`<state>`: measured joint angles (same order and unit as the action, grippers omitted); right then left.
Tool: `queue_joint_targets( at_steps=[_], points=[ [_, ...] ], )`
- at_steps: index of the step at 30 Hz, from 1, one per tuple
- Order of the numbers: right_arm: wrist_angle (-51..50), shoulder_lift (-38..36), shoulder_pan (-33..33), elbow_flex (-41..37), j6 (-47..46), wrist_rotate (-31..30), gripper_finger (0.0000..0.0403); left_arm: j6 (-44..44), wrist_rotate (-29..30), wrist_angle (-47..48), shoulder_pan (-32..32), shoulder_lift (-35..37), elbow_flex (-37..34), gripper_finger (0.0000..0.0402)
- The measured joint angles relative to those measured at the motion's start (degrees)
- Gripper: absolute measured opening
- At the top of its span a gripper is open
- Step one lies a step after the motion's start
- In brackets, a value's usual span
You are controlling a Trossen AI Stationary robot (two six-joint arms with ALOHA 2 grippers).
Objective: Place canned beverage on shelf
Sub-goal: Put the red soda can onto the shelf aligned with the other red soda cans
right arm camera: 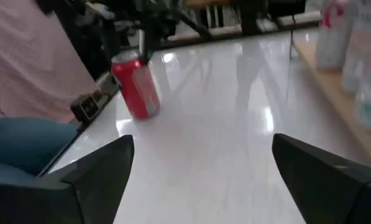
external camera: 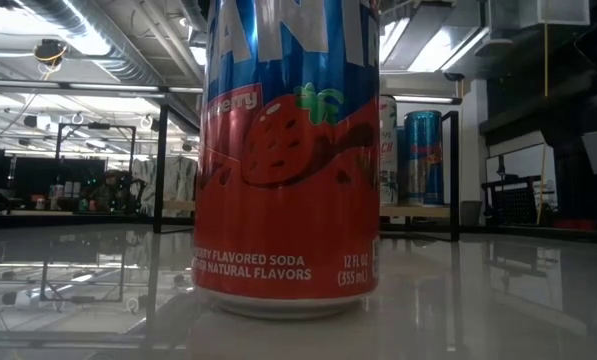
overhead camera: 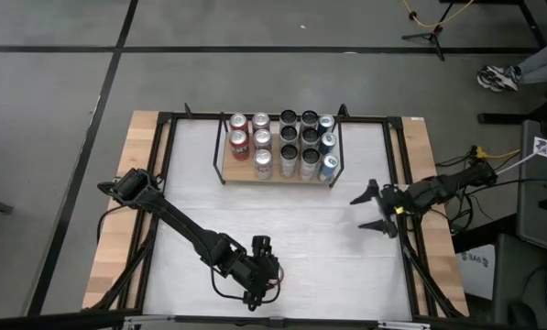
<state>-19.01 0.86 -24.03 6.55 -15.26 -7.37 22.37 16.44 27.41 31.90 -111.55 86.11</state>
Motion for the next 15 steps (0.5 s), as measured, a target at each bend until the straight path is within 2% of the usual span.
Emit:
queue_joint_targets(
  at_steps=[7, 11, 15],
  points=[
    [14.48, 0.02, 0.04, -3.83, 10.10, 3.54, 0.0379, 0.04, 0.06, 0.03, -0.02, 0.00, 0.00, 0.0327],
    [15.34, 0.02, 0.66, -4.09, 12.65, 3.56, 0.0379, 0.04, 0.07, 0.05, -0.02, 0.00, 0.00, 0.0327],
    [15.31, 0.02, 5.26, -4.11, 15.35, 3.97, 0.0379, 0.02, 0.06, 0.04, -0.09, 0.00, 0.00, 0.0327]
  ],
)
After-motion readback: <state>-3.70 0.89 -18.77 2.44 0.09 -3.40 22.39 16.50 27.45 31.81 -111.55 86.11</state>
